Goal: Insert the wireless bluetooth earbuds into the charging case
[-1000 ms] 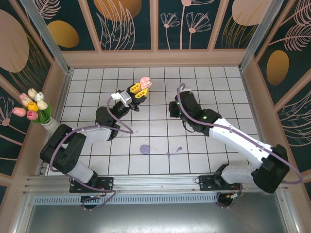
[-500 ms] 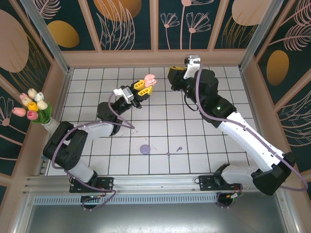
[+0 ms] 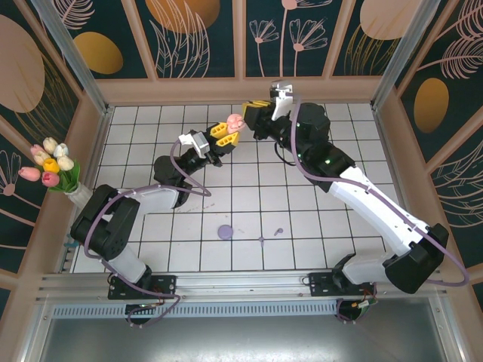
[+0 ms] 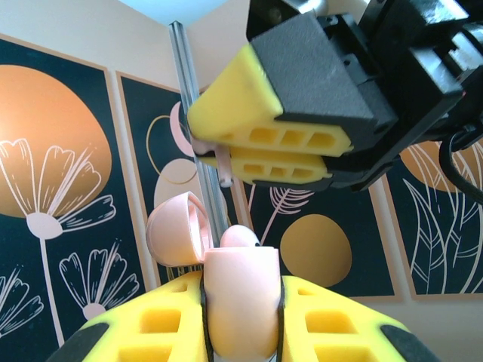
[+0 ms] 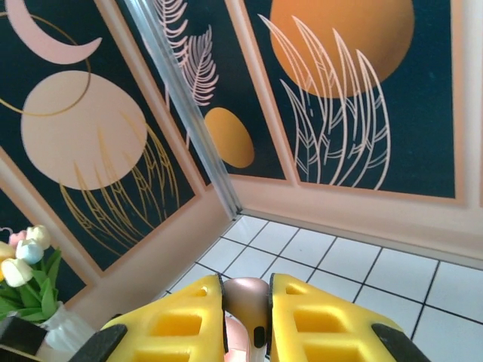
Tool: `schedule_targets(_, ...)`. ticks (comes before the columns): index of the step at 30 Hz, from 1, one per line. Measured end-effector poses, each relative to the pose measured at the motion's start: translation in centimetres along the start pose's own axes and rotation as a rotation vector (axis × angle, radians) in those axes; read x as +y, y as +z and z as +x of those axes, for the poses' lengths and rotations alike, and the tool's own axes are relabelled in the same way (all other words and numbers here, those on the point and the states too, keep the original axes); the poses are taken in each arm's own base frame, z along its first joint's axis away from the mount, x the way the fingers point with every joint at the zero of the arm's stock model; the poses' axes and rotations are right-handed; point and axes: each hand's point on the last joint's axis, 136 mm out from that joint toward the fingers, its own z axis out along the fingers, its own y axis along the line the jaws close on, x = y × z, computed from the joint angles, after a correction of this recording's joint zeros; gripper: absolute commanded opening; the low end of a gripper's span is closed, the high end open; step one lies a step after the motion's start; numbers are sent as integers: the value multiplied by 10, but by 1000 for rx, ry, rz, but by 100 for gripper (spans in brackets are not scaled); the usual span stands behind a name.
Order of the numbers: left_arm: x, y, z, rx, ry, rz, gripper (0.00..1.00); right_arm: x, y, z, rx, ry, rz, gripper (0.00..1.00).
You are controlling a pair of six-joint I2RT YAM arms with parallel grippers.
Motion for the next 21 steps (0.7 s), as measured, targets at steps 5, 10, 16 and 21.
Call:
schedule_targets(5, 0, 1, -1, -2, -2, 0, 0, 10, 0, -1, -1, -3, -54, 17)
schedule_targets(10, 1, 2, -2, -7, 1, 1, 0, 16, 0, 0, 5, -4, -90, 16)
schedule_targets(16, 1, 2, -2, -7, 1, 0, 0, 16, 7, 13, 41, 0, -107, 16)
schedule_targets(21, 1, 2, -2, -7, 1, 0, 0, 16, 9, 19, 57, 2, -117, 16)
